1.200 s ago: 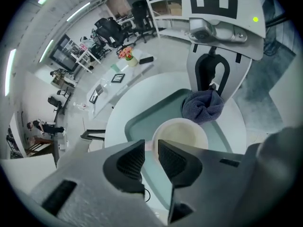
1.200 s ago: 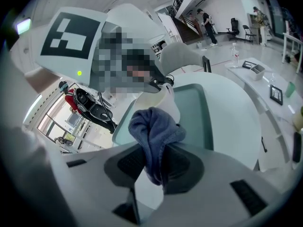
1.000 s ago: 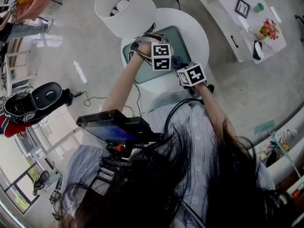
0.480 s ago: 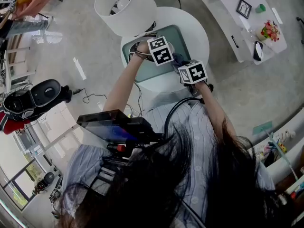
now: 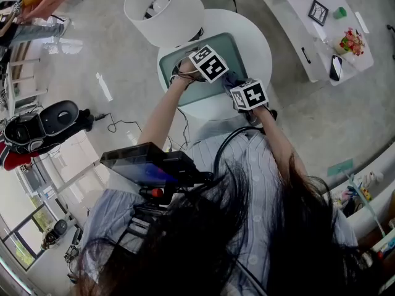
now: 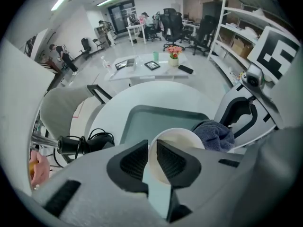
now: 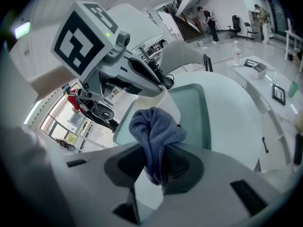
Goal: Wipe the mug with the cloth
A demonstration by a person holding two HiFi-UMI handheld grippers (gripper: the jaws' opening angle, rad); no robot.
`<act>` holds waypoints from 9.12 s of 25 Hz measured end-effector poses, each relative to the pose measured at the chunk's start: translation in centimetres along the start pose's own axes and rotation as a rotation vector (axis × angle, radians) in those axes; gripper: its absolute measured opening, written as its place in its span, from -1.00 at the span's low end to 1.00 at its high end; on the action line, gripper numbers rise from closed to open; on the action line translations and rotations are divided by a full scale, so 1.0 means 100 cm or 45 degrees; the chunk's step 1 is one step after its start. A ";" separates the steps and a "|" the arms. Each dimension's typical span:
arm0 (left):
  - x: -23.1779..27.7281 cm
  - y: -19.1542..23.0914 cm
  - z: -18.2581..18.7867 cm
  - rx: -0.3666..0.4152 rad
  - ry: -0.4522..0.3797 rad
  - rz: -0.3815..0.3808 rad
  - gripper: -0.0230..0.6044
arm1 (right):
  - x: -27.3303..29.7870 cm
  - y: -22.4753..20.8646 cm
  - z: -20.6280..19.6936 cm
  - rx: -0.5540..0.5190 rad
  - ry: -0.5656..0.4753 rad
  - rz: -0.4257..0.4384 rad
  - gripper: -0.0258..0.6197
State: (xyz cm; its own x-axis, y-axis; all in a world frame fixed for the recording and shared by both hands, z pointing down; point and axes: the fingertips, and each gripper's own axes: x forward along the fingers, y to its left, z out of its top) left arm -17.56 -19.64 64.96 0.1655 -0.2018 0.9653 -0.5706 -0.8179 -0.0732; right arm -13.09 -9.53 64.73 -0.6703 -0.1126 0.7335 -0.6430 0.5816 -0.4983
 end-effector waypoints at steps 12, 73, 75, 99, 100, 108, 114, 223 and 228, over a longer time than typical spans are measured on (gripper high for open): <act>-0.006 0.018 -0.023 -0.657 0.058 0.058 -0.73 | 0.005 0.009 0.003 -0.020 0.006 0.025 -0.62; -0.001 0.003 -0.016 0.168 0.052 -0.075 -0.78 | 0.004 0.007 0.001 -0.012 0.034 0.011 -0.62; -0.001 0.004 -0.020 0.099 0.048 -0.081 -0.78 | 0.006 0.007 0.001 -0.014 0.036 0.017 -0.62; -0.003 0.011 -0.049 -1.057 0.015 0.071 -0.79 | 0.018 0.017 -0.008 -0.100 0.091 0.052 -0.62; -0.004 0.010 -0.050 -1.092 0.011 0.072 -0.79 | 0.018 0.017 -0.009 -0.103 0.095 0.049 -0.62; -0.010 0.007 -0.062 -1.437 -0.047 0.059 -0.79 | 0.024 0.024 -0.008 -0.110 0.106 0.042 -0.62; -0.012 0.005 -0.064 -1.459 -0.073 0.066 -0.79 | 0.032 0.041 -0.007 -0.139 0.120 0.067 -0.62; -0.219 -0.457 -0.090 -1.454 -0.819 0.563 -0.79 | -0.262 0.151 -0.232 -0.411 -0.139 0.393 -0.62; -0.224 -0.487 -0.091 -1.423 -0.839 0.558 -0.79 | -0.285 0.158 -0.264 -0.412 -0.175 0.370 -0.62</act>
State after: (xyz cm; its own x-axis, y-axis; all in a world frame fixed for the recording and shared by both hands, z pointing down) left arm -0.82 29.63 49.22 -0.0258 -0.8029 0.5956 -0.9621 0.1818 0.2034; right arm 5.65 24.11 48.15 -0.8628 -0.0003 0.5055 -0.2866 0.8240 -0.4887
